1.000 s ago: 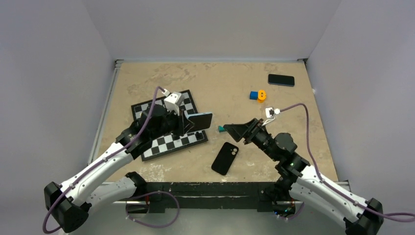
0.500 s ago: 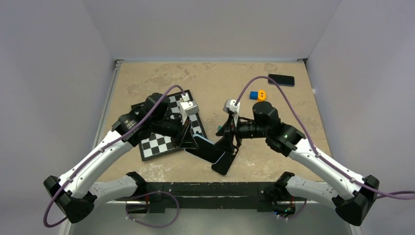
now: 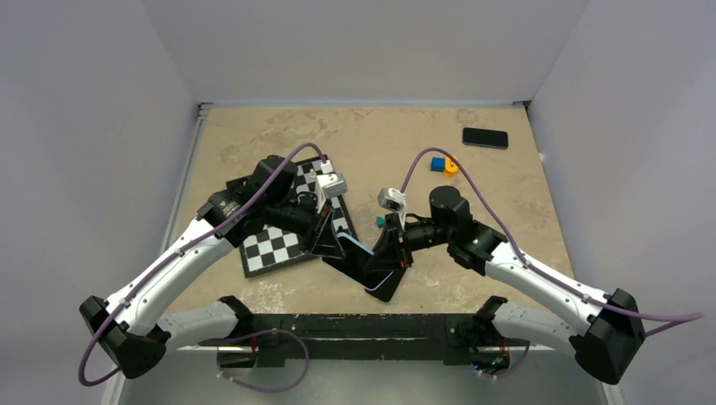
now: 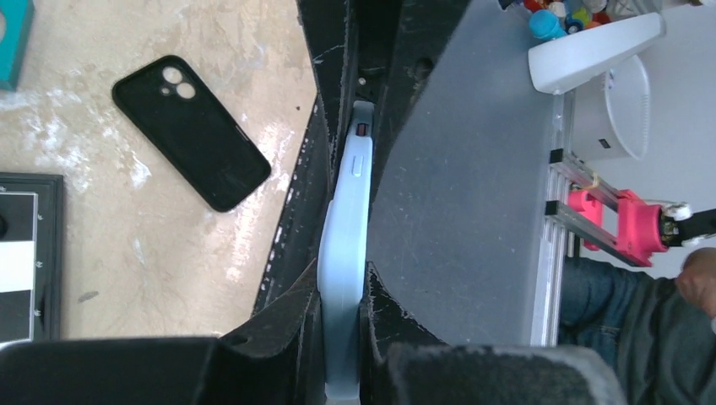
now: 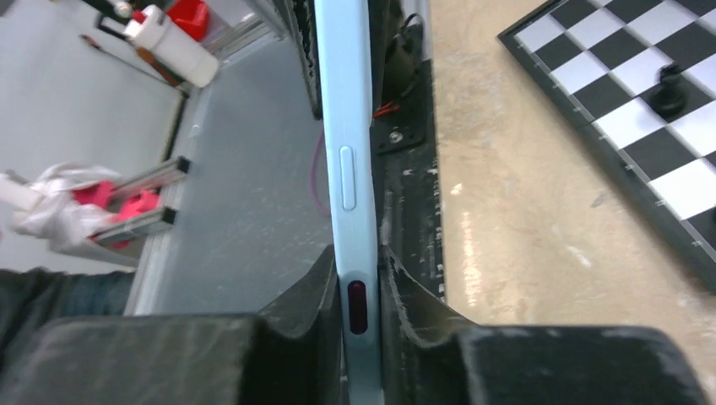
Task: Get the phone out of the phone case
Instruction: Adjust the phone, then remove the phone case from the phone.
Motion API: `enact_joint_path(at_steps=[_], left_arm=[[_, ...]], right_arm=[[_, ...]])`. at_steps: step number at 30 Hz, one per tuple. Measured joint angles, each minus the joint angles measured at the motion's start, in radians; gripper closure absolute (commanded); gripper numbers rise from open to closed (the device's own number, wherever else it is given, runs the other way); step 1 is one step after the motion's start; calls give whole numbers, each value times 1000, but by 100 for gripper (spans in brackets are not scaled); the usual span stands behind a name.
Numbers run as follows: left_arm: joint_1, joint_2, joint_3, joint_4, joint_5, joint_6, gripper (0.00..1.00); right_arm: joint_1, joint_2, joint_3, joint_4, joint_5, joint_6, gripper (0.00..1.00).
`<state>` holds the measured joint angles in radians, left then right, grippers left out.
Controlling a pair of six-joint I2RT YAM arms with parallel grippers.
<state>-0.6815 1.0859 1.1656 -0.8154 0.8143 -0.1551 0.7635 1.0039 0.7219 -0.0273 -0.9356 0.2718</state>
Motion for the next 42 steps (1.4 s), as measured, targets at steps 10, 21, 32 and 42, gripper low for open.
enact_joint_path(at_steps=[10,21,32,42], left_arm=[[1,-145,-55,195,-211,-205,35],[0,-285,-177,449,-382,-465,53],[5,-172,-181,682,-246,-605,100],[135,-119,-80,506,-133,-584,100]], right_arm=[[1,-48,-158,395,84,330,100],[0,-31,-174,723,181,601,100],[-9,-29,-189,807,243,665,73],[-27,-127,-95,375,157,287,53]])
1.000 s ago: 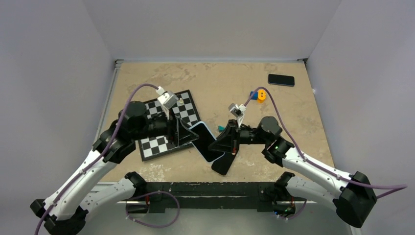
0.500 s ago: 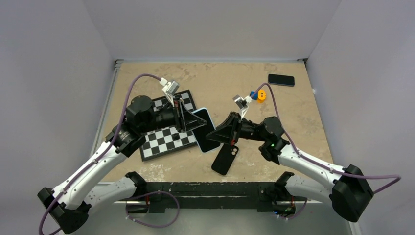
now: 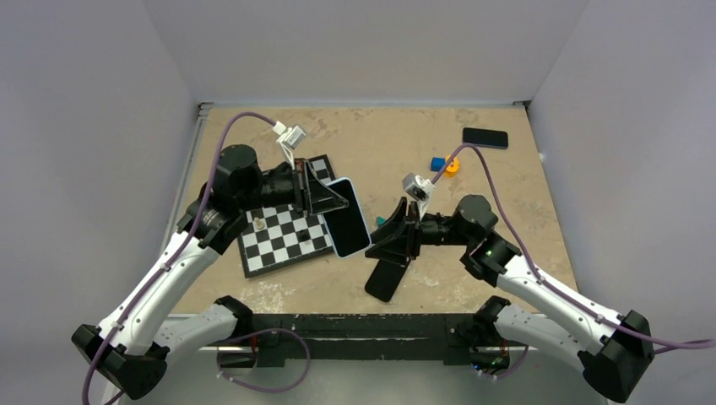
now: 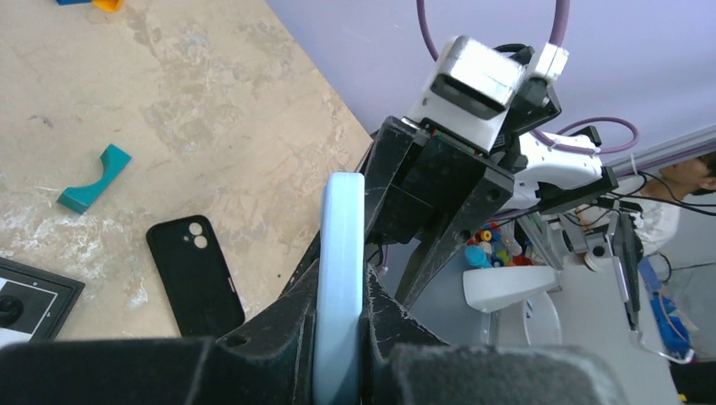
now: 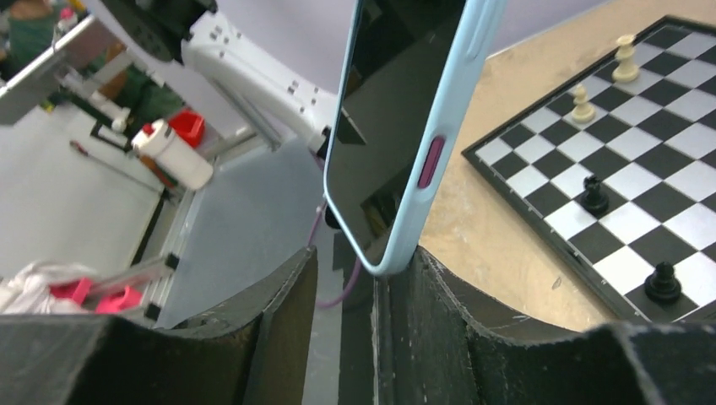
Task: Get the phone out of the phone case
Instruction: Remove the phone case from the phone.
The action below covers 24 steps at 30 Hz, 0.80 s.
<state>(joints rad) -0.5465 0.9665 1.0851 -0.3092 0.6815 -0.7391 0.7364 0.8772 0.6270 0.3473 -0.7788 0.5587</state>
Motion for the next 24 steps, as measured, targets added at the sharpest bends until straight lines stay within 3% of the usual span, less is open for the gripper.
enact_joint_path(at_steps=[9,20,22,24], left_arm=[[41,49,20,-26,156,2,100],[42,51,19,51,243,-29,100],[42,51,19,65,250,-30,100],[42,51,19,70,256,-32,100]], right_arm=[[-1,57,2,-26,-209,-77,61],[-2,116,20,96,-261,-17,65],[-2,135,20,151,-278,18,73],[-2,150,20,190,-296,40,95]])
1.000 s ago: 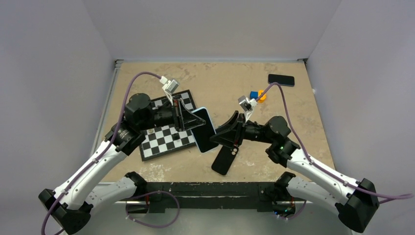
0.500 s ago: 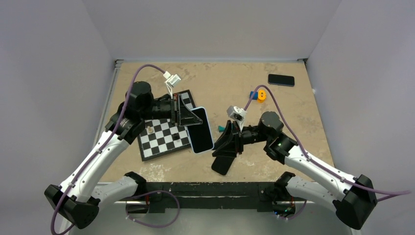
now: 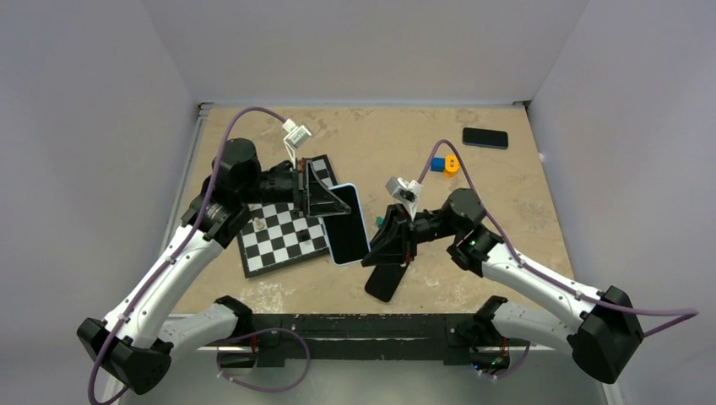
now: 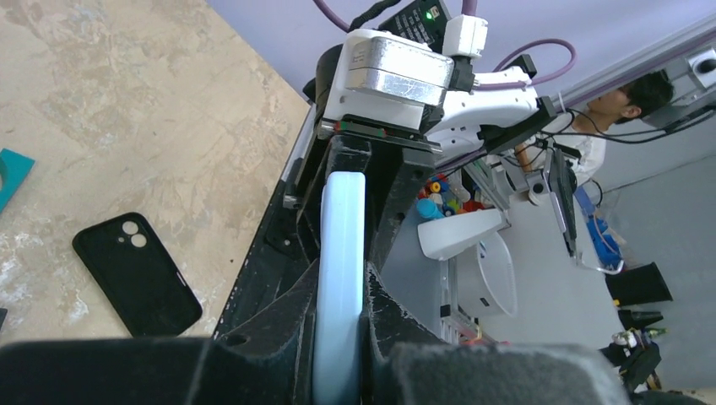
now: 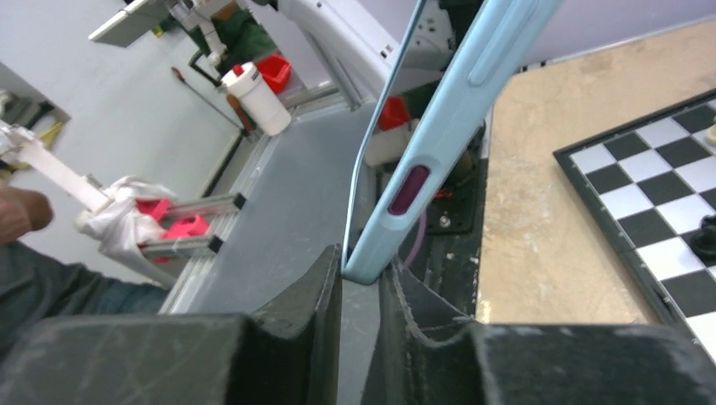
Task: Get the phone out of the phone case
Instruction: Remove the phone case from the phone.
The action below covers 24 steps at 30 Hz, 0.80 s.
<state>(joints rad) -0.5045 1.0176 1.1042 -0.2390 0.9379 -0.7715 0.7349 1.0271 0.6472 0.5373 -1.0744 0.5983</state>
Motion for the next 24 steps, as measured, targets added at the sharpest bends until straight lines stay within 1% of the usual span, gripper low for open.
enact_joint_path(at_steps=[1,4,7,11,13,15,20,24], left_arm=[[0,0,-1,7,3,-2,100],[1,2,-2,45,32,-14,100],[1,10,-17,135,72,-85,100],[-1,31,-88,368,129,-275,100],[0,34,-127,484,150,-368,100],[5,34,-151,554,167,-436,100],[21,8,-157,621,172,-550,100],[25,-11,-157,642,147,-583,100]], right_arm=[[0,4,0,15,-11,9,100],[-1,10,-1,53,-36,40,100],[-1,-6,-12,129,-52,39,100],[0,-55,-33,205,-70,-8,100],[6,-44,-22,232,-95,-28,100],[11,-13,7,251,-129,-44,100],[31,91,130,307,-252,-84,100],[37,118,177,330,-280,-87,100]])
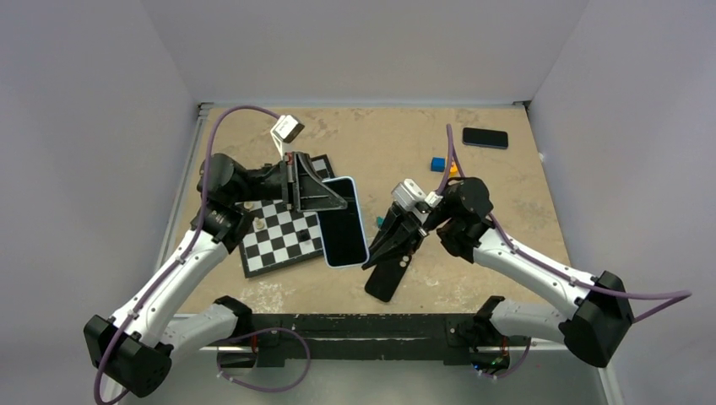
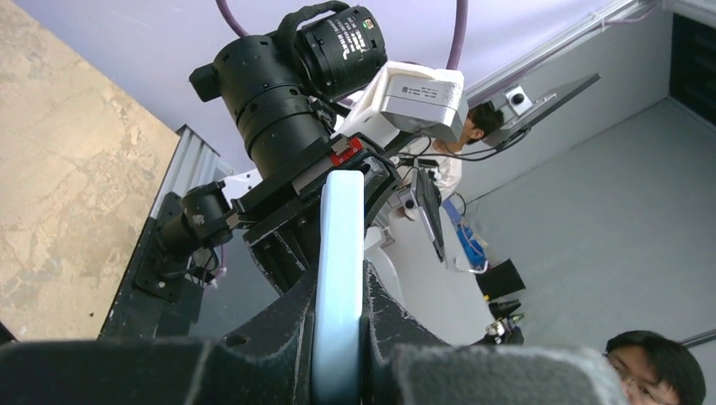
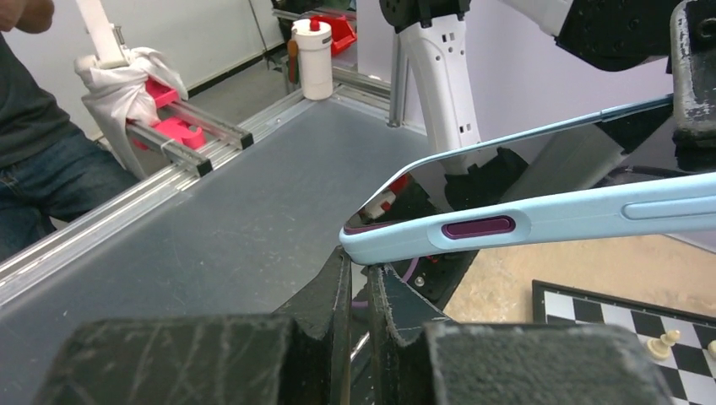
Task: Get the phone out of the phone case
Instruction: Remove the phone case from the phone.
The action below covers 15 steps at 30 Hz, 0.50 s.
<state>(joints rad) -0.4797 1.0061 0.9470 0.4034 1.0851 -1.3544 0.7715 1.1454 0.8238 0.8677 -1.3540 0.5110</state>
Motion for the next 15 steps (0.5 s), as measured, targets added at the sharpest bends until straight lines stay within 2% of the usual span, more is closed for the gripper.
enact_joint_path(at_steps=[2,3,5,7,10,15], left_arm=[[0,-4,0,5,-17,-15,100],[0,-6,0,7,-24,-16,100],[2,-13,0,-2,-55,-8,100],[2,-31,2,-43,-84,29,100],[-11,-66,17,-166,-117,124,100],[-23,-93,58,-303,-137,242,100]], right_arm=[[2,1,15,-28,8,-13,100],[2,-2,19,-50,18,-22,96],[4,-15,18,-106,60,-37,61],[4,-39,-2,-139,125,-43,44],[-2,-94,-76,-176,240,-37,39],[-13,-203,-181,-307,369,-6,47]])
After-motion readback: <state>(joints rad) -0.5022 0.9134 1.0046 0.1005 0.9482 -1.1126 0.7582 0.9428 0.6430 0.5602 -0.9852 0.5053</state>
